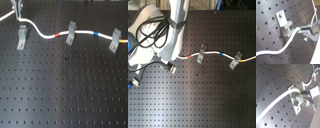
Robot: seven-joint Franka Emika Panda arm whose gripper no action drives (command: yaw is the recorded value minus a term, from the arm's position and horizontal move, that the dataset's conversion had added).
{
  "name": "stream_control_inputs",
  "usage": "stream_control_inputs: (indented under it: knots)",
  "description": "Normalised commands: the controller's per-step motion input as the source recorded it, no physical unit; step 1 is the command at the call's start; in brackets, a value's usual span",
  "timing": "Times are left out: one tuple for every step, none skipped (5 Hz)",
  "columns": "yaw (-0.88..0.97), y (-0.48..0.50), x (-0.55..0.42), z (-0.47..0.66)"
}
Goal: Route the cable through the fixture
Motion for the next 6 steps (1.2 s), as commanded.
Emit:
stream_control_inputs:
  knots:
    - [0.98,-0.001,-0.004,0.0]
    - [0.98,0.0,0.0,0.0]
    - [0.99,0.0,0.0,0.0]
    - [0.89,0.137,0.009,0.02]
    - [0.0,-0.025,0.074,0.02]
    - [0.54,0.245,0.155,0.28]
